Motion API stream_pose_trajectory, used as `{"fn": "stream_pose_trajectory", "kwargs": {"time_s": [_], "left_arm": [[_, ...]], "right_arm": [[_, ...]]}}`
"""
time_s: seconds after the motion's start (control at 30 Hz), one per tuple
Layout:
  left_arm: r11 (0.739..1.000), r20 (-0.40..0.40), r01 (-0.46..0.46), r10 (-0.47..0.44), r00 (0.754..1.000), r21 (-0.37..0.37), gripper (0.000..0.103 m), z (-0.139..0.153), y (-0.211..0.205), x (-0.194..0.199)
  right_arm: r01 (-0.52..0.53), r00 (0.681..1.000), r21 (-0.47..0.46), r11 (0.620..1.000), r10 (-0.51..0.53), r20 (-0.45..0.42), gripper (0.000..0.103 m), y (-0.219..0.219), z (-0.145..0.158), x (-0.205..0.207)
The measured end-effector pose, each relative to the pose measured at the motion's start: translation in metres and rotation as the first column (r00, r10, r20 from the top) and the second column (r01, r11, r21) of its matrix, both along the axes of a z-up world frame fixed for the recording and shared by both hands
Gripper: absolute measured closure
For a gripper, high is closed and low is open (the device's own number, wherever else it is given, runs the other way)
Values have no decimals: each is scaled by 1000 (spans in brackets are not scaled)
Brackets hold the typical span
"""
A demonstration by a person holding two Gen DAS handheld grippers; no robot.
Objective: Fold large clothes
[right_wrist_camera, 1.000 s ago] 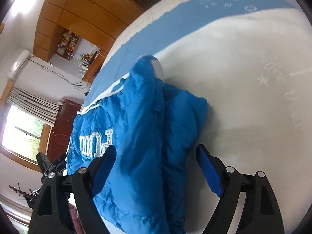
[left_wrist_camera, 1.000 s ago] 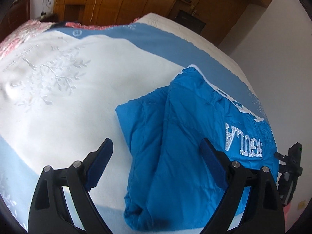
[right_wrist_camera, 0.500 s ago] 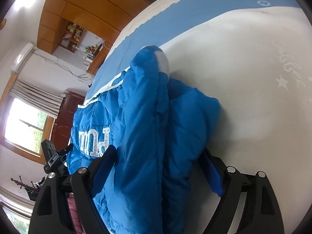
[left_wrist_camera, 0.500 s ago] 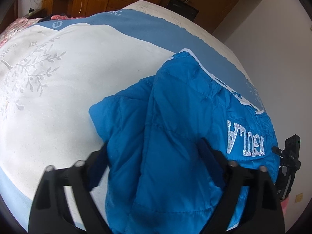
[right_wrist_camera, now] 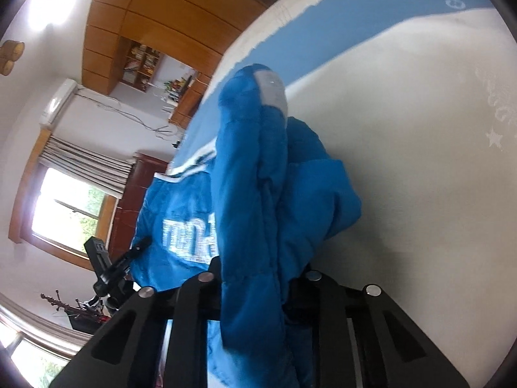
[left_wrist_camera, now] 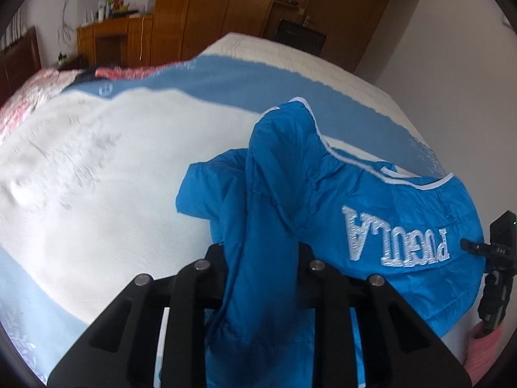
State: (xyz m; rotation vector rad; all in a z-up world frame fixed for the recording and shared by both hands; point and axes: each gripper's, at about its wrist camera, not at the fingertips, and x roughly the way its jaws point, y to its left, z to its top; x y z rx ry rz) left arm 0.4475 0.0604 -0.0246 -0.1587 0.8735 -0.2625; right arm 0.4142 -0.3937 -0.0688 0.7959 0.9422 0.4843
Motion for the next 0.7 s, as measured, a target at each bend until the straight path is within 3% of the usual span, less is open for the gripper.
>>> {"fn": "stream_pose_trajectory", "kwargs": {"time_s": [0.4, 0.7], "left_arm": [[994, 53, 99, -97, 994, -44, 83, 54, 10, -81], [993, 44, 111, -109, 993, -51, 83, 53, 32, -156]], "right_arm": [[-57, 995, -68, 996, 62, 76, 84, 12, 68, -74], [-113, 991, -101, 988, 119, 55, 84, 30, 68, -136]]}}
